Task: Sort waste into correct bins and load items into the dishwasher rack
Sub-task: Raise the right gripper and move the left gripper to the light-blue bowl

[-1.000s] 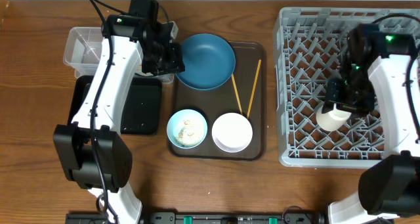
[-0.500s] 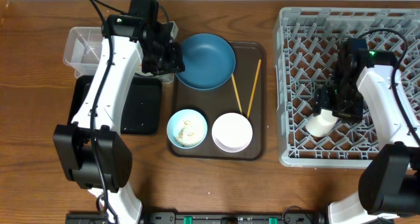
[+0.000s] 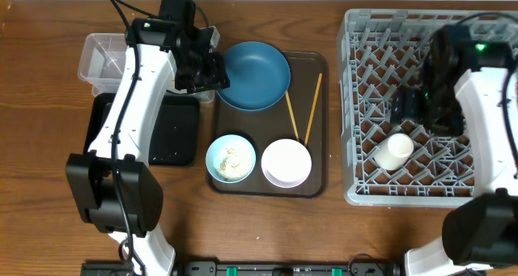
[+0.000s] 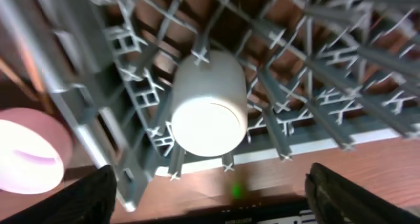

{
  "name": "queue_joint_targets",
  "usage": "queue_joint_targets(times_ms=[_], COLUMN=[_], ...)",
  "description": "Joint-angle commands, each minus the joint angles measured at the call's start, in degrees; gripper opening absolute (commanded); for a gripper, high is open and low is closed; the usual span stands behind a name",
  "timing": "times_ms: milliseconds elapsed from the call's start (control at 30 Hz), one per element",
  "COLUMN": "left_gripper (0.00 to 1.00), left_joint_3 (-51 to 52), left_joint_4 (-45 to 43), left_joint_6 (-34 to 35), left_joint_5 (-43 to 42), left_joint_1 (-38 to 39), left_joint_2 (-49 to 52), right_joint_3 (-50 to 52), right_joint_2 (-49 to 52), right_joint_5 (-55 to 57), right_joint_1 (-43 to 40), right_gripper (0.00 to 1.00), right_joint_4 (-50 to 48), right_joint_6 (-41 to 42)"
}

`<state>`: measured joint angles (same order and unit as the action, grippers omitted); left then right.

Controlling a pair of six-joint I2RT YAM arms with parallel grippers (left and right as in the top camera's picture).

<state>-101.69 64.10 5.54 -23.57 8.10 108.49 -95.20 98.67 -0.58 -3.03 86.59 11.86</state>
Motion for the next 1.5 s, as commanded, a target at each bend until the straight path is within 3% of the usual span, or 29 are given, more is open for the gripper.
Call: queue_joint_targets(times_ms=[0,200,400,667,867,1133,1467], left_gripper=[0.41,0.41,0.49,0.51,0.51,0.50,0.43], left_joint_3=[-0.2,-0.3,-0.3,-0.3,2.3,12.4,27.5], left_joint_4=[0.0,0.3,2.4,9.3,10.1,-0.2,-18.9], left_joint_6=[-0.6,-0.6,-0.6,-0.5,7.6,17.4,23.6], left_joint_5=[0.7,0.7,0.7,0.9,11.9,20.3,20.2], left_joint_1=[0.1,0.1,0.1,3.1,9.1,15.4,17.1], left_joint_2=[0.1,-2.0,-8.7,-15.1,-14.5,-14.2,-14.2], right_joint_3=[-6.3,-13.5,-13.9,-13.9,-13.9,-13.9,-13.9], right_joint_2=[-2.2,-2.2,-2.2,-2.2,-2.2,-2.2,-2.2], right_joint_5=[-2.2,-6.8,-9.3,-9.4,-9.4,-9.4,-9.4], right_joint_1=[0.6,0.6,0.6,0.6,0.7,0.9,0.9], right_gripper=[0.93,0.96,0.98,0.99,0.99,0.99,0.99], right_joint_4=[1.1,1.8,-0.6,-4.9,-5.6,-5.6,-5.6], right_joint_6=[-2.7,-3.8,-5.6,-5.5,-5.5,-5.5,-5.5])
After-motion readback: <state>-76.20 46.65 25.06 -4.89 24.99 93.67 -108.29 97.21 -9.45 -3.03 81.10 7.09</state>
